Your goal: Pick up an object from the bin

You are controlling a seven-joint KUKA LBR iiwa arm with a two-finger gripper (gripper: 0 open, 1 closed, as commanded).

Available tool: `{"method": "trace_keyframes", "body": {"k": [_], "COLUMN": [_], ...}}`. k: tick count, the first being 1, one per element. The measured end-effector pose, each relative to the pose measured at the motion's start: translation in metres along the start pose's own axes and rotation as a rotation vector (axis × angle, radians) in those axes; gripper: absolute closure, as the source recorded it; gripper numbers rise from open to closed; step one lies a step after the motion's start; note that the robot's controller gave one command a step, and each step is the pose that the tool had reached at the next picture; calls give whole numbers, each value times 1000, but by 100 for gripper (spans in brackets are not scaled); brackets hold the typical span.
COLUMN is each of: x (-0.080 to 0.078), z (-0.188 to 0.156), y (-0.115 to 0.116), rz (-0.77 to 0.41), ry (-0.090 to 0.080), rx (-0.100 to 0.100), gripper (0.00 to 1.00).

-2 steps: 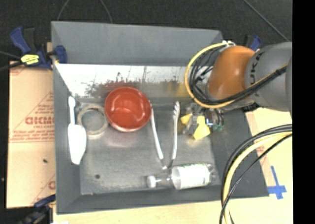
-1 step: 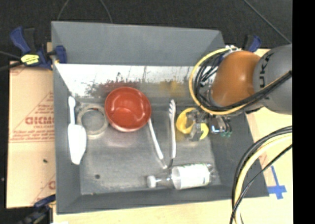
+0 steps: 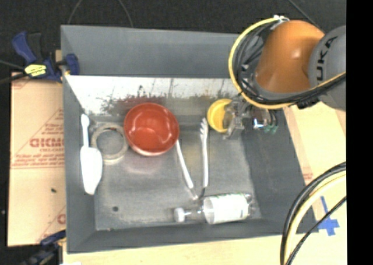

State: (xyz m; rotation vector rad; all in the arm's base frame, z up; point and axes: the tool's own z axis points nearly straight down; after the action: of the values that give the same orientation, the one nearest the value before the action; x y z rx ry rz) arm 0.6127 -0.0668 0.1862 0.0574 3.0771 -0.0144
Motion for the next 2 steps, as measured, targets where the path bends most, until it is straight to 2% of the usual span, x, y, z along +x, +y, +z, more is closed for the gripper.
{"method": "trace_keyframes", "body": {"k": [1,2], "x": [32,31], "z": [59,19], "y": [-12,2], "rz": [-185,-75], "ry": [6,-13], "rx": [3,0], "gripper": [100,100]}}
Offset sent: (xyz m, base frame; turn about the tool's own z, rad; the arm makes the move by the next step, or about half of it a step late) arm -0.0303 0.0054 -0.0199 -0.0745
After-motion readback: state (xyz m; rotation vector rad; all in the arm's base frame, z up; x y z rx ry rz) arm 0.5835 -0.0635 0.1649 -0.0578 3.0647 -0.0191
